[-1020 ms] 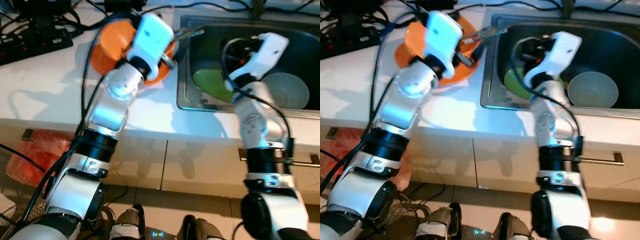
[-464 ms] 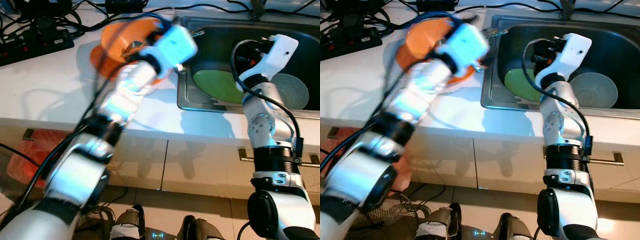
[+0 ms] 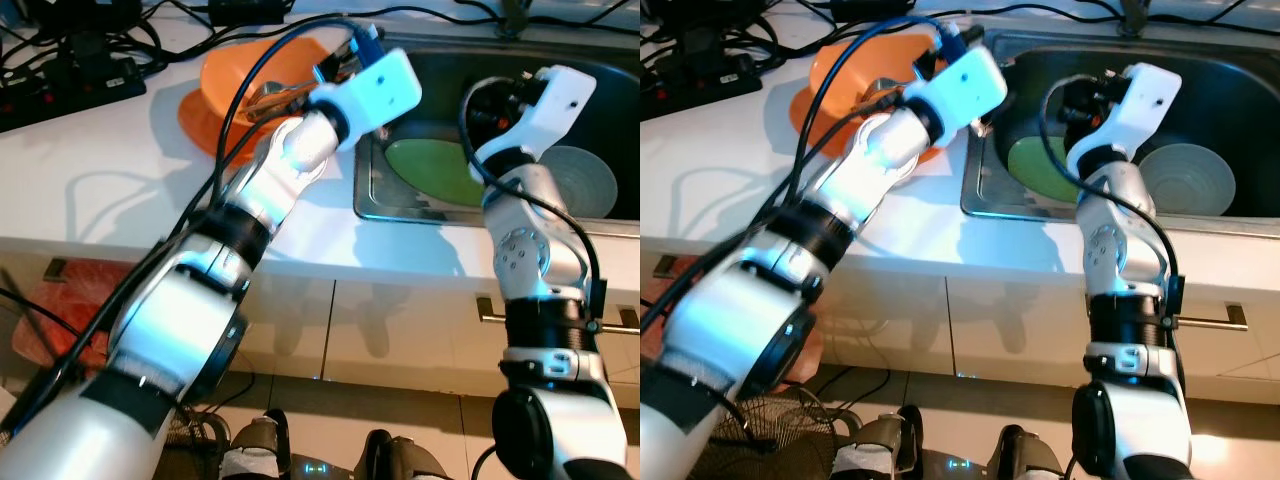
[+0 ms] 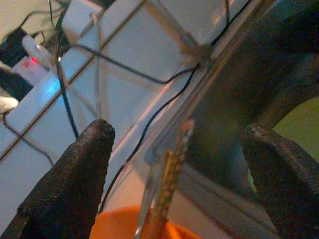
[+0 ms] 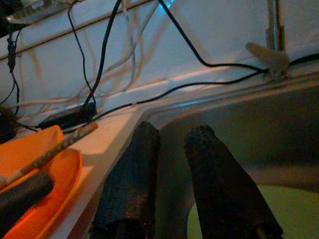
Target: Kitchen organization
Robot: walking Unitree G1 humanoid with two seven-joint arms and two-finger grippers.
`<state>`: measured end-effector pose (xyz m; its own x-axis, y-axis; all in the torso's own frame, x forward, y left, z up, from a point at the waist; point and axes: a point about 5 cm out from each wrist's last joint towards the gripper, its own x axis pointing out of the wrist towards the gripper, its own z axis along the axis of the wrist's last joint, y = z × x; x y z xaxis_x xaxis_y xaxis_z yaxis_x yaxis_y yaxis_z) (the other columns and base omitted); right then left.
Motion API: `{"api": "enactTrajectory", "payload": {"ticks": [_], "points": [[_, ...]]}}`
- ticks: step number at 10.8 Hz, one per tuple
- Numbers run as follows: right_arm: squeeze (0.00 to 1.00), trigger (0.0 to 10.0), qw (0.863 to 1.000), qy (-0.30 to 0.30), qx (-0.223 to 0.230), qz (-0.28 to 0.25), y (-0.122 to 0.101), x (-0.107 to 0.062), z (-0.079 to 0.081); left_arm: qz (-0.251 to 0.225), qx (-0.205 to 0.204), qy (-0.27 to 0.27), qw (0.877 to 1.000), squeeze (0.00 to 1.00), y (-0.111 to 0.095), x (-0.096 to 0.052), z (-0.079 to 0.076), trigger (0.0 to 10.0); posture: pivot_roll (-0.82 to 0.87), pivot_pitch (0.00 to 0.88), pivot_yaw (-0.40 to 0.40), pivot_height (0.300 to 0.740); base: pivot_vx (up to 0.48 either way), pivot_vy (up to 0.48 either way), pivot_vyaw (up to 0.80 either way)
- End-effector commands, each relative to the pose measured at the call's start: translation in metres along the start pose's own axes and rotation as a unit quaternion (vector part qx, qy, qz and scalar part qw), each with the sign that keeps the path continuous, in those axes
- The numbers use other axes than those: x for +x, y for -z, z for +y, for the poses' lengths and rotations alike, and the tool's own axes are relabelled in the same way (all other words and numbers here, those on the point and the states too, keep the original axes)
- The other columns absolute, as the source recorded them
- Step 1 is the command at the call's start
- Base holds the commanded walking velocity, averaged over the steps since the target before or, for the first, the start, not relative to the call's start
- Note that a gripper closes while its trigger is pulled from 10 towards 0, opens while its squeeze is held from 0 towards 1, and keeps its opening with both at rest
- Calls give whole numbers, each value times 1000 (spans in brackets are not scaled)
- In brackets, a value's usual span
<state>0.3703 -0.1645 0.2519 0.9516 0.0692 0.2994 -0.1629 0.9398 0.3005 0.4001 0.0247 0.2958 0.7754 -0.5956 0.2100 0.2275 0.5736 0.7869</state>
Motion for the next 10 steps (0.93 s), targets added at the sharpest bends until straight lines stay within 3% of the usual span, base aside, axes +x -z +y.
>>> {"api": "enactTrajectory", "payload": {"ticks": [1,6,8,10], "points": [[0,10000,1000,0,3,-2,-2,-3,1,8,13,-1,1000,0,-2,4,-2,10000,23,232,17,740,0,0,0],[0,10000,1000,3,8,5,0,-17,4,20,16,13,1000,0,-3,9,-21,10000,-1,281,23,740,0,0,0],[0,10000,1000,5,14,10,0,-25,8,19,33,4,999,0,-8,12,-20,10000,-12,308,24,740,0,0,0],[0,10000,1000,6,17,15,2,-26,7,32,48,-30,998,0,-10,14,-7,10000,-4,315,22,740,0,0,0]]}}
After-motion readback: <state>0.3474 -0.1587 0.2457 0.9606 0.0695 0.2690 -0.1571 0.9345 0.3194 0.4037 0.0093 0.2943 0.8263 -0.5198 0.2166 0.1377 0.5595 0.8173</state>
